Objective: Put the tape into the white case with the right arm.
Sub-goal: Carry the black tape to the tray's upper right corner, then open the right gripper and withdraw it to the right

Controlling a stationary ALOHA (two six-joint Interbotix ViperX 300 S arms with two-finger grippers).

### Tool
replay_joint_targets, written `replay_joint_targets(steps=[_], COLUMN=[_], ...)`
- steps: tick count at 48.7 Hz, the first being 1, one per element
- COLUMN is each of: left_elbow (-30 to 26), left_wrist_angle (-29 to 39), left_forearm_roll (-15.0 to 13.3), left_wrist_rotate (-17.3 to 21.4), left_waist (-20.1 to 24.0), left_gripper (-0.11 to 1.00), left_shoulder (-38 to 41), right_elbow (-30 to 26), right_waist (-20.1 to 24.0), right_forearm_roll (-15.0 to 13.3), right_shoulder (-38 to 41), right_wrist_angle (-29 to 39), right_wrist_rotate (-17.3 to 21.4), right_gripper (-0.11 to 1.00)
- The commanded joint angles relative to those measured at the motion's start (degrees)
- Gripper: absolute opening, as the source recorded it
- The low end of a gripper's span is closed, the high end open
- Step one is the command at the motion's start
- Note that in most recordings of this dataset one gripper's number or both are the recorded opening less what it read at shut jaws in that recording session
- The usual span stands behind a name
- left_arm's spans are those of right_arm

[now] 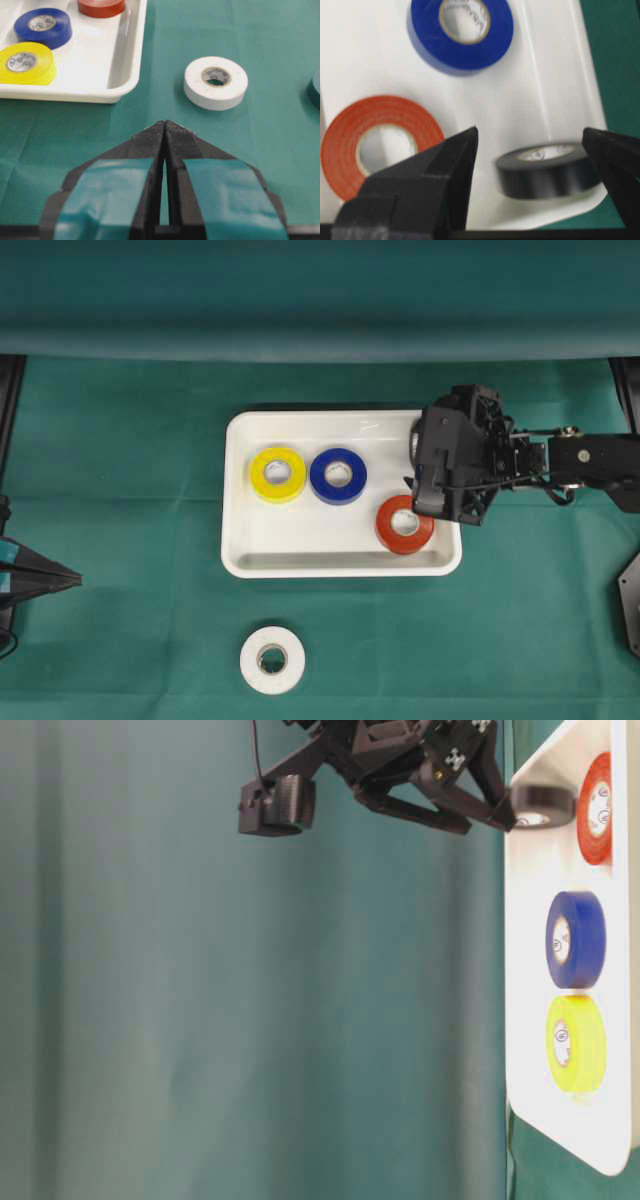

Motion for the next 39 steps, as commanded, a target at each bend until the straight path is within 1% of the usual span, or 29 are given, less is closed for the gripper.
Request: replay_joint_targets(steps=[1,9,19,27,34,39], left_elbow=[-0.70,-0.70,-0.79,-0.79,-0.79,-0.79], left_wrist_angle=[-0.53,-0.53,-0.53,-0.53,-0.53,-0.53], left_forearm_roll=[-0.18,-0.18,-0.18,-0.18,-0.18,-0.09], left_wrist_rotate=[0.09,0.09,0.09,0.09,0.09,0.09], left_waist=[0.18,0.18,0.18,0.18,0.18,0.44], left_gripper=[0.00,0.00,0.00,0.00,0.00,0.00], left_shoulder=[0.53,0.53,0.53,0.53,0.53,0.53], right_elbow=[0.09,3.25,9.84,16.70,22.15,25.05], right_waist=[0.00,0.00,0.00,0.00,0.00,0.00], right_forearm_roll=[-0.18,-0.09,-0.09,-0.09,-0.09,-0.09], right_shoulder=[-1.67,-5.36,-12.83,-21.45,-29.71,-35.60], right_wrist_angle=[-0.26,-0.09,-0.44,-1.49,-4.83,-6.59], right_wrist_rotate=[0.09,0.18,0.26,0.26,0.18,0.26], right_gripper=[0.78,0.77,0.78,0.77,0.77,0.76])
